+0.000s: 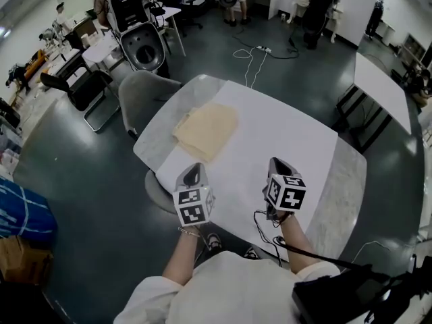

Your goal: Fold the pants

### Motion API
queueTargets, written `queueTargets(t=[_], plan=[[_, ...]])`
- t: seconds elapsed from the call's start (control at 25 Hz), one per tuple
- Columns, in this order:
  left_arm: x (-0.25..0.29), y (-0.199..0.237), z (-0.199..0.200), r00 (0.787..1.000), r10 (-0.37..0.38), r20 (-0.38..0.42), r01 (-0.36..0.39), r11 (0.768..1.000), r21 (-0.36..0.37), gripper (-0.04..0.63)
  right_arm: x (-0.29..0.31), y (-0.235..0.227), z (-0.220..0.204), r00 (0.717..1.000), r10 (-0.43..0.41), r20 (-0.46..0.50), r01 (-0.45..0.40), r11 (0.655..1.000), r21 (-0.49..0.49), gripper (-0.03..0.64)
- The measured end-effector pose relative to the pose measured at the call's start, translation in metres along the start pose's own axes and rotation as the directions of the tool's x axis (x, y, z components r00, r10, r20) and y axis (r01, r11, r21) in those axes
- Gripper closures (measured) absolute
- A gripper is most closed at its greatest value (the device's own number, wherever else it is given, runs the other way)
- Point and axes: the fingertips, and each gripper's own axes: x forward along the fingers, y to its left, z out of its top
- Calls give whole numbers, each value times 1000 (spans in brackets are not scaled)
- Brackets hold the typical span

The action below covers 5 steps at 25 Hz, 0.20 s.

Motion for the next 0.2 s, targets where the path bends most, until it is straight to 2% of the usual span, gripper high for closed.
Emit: queueTargets(t=[0.2], plan=[[-3,2,-5,1000,-2,1,2,1000,4,586,-2,2,-7,1000,-2,-2,2,1000,10,625]])
